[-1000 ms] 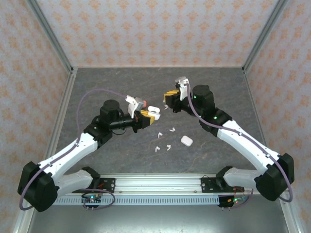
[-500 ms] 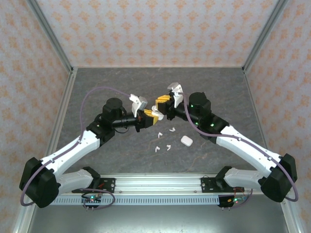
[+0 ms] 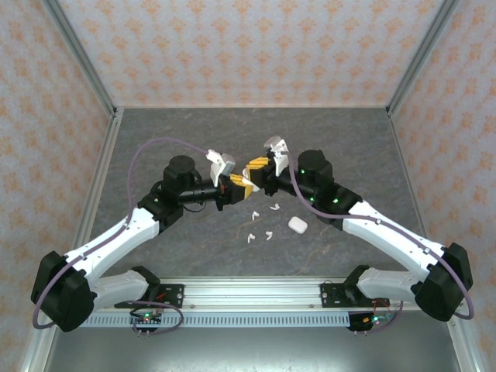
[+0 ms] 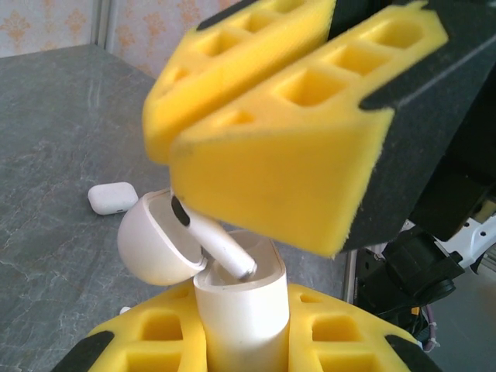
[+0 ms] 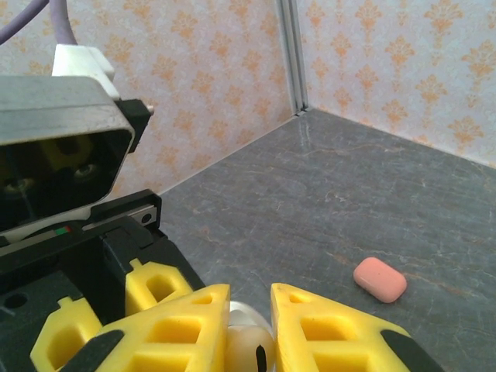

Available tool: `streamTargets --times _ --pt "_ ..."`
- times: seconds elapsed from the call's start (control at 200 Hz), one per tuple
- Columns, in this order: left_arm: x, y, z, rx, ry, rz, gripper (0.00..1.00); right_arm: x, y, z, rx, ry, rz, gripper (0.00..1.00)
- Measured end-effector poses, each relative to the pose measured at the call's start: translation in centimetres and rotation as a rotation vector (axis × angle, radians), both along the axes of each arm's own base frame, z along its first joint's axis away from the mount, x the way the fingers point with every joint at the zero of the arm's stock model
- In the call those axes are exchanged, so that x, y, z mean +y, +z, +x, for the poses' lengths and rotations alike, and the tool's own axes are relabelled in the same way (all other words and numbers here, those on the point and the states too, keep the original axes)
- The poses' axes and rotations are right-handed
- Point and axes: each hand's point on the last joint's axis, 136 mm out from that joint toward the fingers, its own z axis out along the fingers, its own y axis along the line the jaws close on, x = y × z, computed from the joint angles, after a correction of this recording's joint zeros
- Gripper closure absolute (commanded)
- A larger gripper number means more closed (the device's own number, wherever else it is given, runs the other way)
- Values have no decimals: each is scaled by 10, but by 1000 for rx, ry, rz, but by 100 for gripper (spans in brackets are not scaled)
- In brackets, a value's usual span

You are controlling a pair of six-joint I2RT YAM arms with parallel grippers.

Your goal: Insert the wireless bluetooth earbuds into the charging case

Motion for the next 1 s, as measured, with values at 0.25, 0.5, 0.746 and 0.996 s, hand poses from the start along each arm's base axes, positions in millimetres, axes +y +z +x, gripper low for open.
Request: streamTargets --times 0.25,0.5,0.746,0.996 --pt "0 -1 0 2 0 2 91 2 -6 -4 21 22 2 81" --pt "0 -1 0 2 -1 1 91 4 -5 -10 47 48 24 80" --pt "-1 2 -2 -6 -5 -3 92 6 -5 -15 91 69 50 76" --pt "0 7 -5 -26 -8 -9 91 8 0 -18 128 79 85 65"
